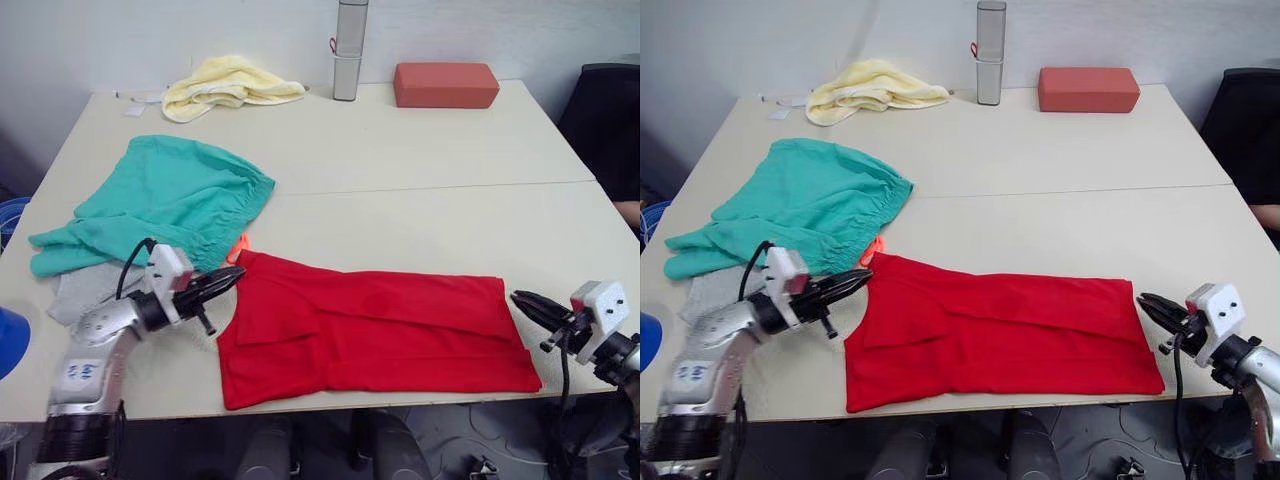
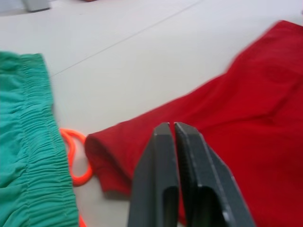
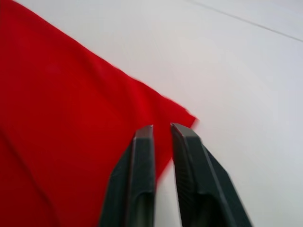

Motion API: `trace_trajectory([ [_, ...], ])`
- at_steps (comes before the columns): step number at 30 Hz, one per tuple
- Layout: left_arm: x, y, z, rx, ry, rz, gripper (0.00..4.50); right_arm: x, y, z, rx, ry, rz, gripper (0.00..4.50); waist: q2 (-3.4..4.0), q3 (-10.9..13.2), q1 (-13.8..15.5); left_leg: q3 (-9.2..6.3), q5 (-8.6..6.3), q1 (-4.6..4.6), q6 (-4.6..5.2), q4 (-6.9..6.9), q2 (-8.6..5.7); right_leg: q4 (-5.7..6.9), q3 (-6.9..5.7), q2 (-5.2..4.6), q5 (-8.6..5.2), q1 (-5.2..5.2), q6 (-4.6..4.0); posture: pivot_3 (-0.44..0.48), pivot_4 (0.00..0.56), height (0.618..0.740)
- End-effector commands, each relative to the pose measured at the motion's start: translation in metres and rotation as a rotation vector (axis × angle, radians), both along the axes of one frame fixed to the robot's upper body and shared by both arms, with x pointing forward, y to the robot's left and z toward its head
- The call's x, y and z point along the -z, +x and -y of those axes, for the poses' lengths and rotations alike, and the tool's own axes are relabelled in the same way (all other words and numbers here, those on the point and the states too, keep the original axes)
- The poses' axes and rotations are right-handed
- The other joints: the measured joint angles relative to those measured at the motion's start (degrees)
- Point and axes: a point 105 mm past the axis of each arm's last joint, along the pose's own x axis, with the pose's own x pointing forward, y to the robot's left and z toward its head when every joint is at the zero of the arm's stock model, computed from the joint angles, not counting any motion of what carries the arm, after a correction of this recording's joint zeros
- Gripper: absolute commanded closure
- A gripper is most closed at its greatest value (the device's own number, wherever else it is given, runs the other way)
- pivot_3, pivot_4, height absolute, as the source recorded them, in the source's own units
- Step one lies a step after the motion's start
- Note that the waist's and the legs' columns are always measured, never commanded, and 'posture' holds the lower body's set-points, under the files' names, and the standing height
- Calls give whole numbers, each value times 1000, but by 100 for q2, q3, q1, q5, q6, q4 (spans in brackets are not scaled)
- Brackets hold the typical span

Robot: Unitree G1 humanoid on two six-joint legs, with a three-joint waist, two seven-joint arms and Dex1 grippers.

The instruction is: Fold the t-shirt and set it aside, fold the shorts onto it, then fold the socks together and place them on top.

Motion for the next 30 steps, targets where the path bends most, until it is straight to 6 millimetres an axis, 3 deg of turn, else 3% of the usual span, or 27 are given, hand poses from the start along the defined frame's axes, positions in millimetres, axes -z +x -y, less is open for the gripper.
trace_trajectory([
  [1, -17, -13, -7, 76, 34, 34, 2951, -22, -7, -19, -105, 12, -2, 2608, 1, 1, 6, -1, -4, 0, -4, 0, 0, -1, 0, 0, -1, 0, -1, 0, 150, 740],
  [4, -17, -18, -13, 115, 78, 13, 1961, -26, -8, -29, -152, -13, -14, 1552, 1, 1, 24, -2, -16, -2, -13, 0, 0, -6, 0, 0, -1, 0, -3, 0, 150, 740],
  [8, -20, -25, -12, 167, 74, 13, 639, -29, 0, -25, -151, -31, -54, 102, 2, 1, 11, -1, -19, -6, -13, 0, -1, -13, 0, 0, -1, 0, -2, 0, 150, 740],
  [10, -22, -28, -9, 192, 62, 18, 12, -29, 9, -18, -141, -89, -84, 0, 2, 1, 7, -2, -18, -7, -11, 0, -1, -15, -1, 0, -1, -1, -2, 0, 150, 740],
  [17, -24, -33, -1, 206, -28, 2, 12, -22, 38, 7, -159, -240, -274, 0, 8, 5, -43, 1, -5, -11, 6, -2, 0, -13, -4, 0, -2, -8, -4, 0, 150, 740],
  [25, -22, -30, -6, 164, -29, 15, 12, -15, 66, 2, -249, -319, -341, 0, 9, 6, -130, 2, -2, -15, 6, 0, -2, -10, -9, 1, -1, -9, -2, 0, 150, 740],
  [30, -21, -32, -6, 173, -23, 18, 12, -13, 71, -7, -323, -338, -394, 0, 9, 6, -147, 2, -2, -15, 1, -1, -1, -10, -10, 2, -1, -10, -2, 0, 150, 740],
])
